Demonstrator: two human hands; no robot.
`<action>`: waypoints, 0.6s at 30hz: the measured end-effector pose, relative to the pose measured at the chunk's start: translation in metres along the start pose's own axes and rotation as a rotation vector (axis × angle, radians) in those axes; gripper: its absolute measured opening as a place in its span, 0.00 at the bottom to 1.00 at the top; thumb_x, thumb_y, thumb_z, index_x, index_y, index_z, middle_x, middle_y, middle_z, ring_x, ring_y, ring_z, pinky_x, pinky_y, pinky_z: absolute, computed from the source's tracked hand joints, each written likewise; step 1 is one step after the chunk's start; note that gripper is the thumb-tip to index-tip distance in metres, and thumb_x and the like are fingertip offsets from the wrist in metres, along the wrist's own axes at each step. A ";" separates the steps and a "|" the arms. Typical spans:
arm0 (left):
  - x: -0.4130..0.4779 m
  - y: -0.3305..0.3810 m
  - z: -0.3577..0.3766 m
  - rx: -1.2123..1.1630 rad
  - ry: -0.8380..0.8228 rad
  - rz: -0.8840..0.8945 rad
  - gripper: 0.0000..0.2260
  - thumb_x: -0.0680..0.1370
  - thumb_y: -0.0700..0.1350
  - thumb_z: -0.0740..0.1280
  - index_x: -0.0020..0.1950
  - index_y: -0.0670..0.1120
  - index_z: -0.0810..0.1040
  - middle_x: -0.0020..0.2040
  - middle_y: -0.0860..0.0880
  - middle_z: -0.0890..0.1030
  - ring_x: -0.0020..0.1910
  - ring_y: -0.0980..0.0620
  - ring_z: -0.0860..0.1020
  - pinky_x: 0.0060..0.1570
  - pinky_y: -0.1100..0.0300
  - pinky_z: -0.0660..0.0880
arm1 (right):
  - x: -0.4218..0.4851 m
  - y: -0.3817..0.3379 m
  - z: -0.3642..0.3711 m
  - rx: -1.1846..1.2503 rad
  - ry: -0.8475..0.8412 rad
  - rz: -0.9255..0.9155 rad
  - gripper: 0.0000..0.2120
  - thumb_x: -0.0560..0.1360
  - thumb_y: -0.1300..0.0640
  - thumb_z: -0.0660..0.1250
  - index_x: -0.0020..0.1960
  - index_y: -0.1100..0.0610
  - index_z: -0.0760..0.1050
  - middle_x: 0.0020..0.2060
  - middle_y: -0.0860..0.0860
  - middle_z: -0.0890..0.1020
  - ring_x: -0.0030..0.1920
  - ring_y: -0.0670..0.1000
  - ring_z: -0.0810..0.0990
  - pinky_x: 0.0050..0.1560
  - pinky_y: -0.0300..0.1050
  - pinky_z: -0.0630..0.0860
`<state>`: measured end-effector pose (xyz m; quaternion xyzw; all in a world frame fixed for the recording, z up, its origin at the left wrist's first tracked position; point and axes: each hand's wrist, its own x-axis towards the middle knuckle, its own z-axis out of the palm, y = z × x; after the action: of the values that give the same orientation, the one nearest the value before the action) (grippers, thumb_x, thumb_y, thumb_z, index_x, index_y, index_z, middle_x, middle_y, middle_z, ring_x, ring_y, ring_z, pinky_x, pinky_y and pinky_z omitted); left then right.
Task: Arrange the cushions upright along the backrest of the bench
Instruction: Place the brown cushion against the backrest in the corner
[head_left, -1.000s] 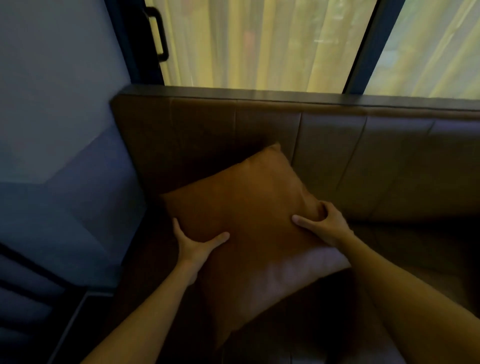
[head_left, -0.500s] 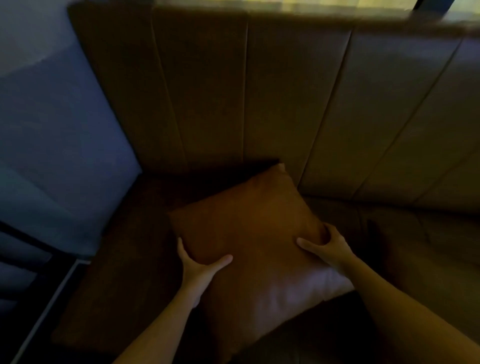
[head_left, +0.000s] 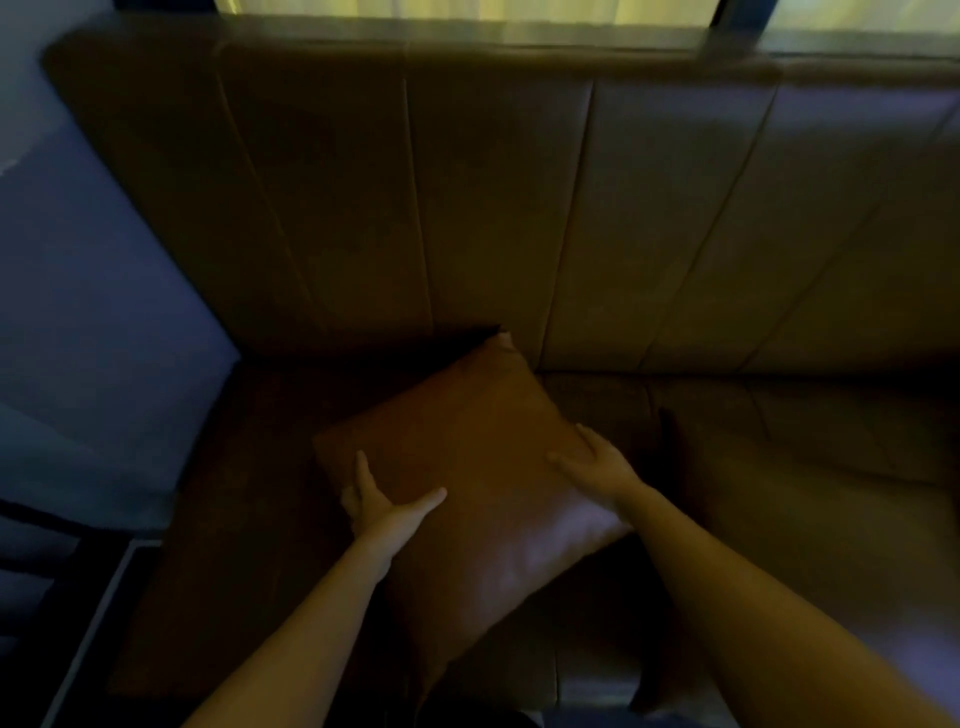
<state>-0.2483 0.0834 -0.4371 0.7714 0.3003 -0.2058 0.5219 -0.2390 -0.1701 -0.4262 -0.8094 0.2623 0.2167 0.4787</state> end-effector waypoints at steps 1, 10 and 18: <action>-0.009 0.010 0.002 0.017 -0.012 0.024 0.54 0.65 0.52 0.78 0.78 0.60 0.42 0.79 0.46 0.48 0.76 0.38 0.56 0.67 0.38 0.64 | -0.012 -0.005 -0.006 0.008 0.009 -0.001 0.42 0.71 0.41 0.70 0.78 0.49 0.54 0.75 0.55 0.64 0.72 0.60 0.67 0.70 0.59 0.69; -0.086 0.079 0.081 0.064 -0.312 0.117 0.38 0.74 0.51 0.71 0.78 0.50 0.54 0.74 0.43 0.64 0.71 0.42 0.67 0.60 0.52 0.68 | -0.080 0.004 -0.105 0.123 0.144 0.012 0.35 0.76 0.46 0.66 0.78 0.51 0.56 0.77 0.54 0.61 0.75 0.58 0.63 0.71 0.54 0.66; -0.145 0.078 0.225 0.179 -0.524 -0.039 0.39 0.76 0.54 0.68 0.79 0.50 0.47 0.74 0.44 0.64 0.71 0.41 0.67 0.68 0.46 0.66 | -0.089 0.115 -0.207 0.140 0.179 0.137 0.35 0.77 0.49 0.65 0.78 0.55 0.54 0.73 0.59 0.67 0.68 0.60 0.72 0.65 0.51 0.73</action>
<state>-0.3030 -0.1833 -0.3756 0.7292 0.1506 -0.4340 0.5072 -0.3591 -0.3813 -0.3559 -0.7703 0.3732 0.1572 0.4925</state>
